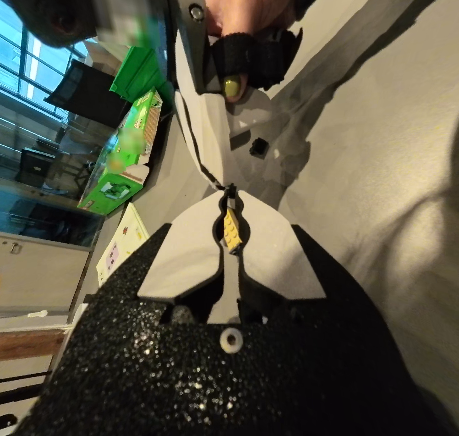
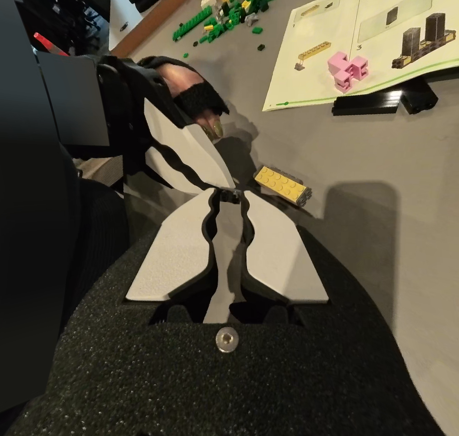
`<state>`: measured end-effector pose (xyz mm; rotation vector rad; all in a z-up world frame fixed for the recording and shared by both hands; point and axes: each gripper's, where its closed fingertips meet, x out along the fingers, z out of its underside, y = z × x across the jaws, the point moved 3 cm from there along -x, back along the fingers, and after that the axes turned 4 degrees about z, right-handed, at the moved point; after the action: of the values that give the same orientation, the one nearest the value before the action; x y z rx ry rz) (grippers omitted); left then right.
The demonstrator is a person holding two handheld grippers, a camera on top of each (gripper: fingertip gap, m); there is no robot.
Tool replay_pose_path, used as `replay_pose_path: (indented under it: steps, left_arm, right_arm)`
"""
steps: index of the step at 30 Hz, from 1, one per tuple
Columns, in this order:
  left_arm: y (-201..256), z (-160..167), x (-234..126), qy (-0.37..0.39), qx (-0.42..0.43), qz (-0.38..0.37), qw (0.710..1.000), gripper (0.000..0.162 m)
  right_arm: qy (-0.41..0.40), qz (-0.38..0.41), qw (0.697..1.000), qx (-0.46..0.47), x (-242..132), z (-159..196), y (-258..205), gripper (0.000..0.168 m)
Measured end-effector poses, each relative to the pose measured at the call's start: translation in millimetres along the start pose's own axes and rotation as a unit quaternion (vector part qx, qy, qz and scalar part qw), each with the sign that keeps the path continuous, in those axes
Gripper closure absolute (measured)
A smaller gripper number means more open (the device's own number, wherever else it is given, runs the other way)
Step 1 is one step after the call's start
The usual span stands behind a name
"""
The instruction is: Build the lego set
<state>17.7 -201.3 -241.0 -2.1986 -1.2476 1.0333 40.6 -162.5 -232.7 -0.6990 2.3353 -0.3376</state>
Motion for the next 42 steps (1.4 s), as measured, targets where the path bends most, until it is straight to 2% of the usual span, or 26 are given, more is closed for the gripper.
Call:
replay_pose_path:
  steps: [1, 6, 9, 15, 19, 22, 25, 28, 32, 34, 42]
  left_arm:
    - [-1, 0, 0, 0.000, -0.005, -0.001, 1.000, 0.157]
    - [-8, 5, -2, 0.013, -0.077, -0.003, 0.997, 0.158]
    - [-13, 6, -5, 0.039, -0.149, 0.006, 0.988, 0.158]
    - [-23, 5, -10, 0.099, -0.311, 0.054, 0.944, 0.158]
    - [-25, 1, -13, 0.133, -0.363, 0.085, 0.918, 0.158]
    - [-25, -2, -14, 0.143, -0.373, 0.098, 0.912, 0.158]
    - [-23, -3, -14, 0.140, -0.372, 0.108, 0.911, 0.158]
    - [-21, -3, -14, 0.135, -0.364, 0.118, 0.914, 0.158]
    - [-15, -5, -15, 0.139, -0.350, 0.148, 0.915, 0.158]
    - [-13, -7, -16, 0.145, -0.344, 0.157, 0.914, 0.158]
    - [-8, -10, -16, 0.150, -0.332, 0.174, 0.915, 0.158]
  right_arm:
    - [0.005, 0.002, 1.000, -0.001, 0, -1, 1, 0.152]
    - [0.049, 0.004, 0.999, -0.023, -10, -7, 1, 0.145]
    - [0.072, 0.022, 0.995, -0.071, -14, -11, -1, 0.141]
    - [0.075, 0.090, 0.970, -0.212, -13, -18, -9, 0.138]
    - [0.060, 0.146, 0.937, -0.311, -9, -20, -12, 0.138]
    - [0.038, 0.169, 0.918, -0.357, -5, -19, -13, 0.142]
    - [0.031, 0.173, 0.911, -0.373, -3, -19, -14, 0.147]
    - [0.029, 0.165, 0.915, -0.368, -2, -18, -14, 0.147]
    - [0.017, 0.139, 0.926, -0.351, -2, -15, -16, 0.139]
    - [0.009, 0.113, 0.931, -0.347, -1, -12, -20, 0.146]
    - [-0.022, 0.084, 0.935, -0.345, -2, -7, -20, 0.151]
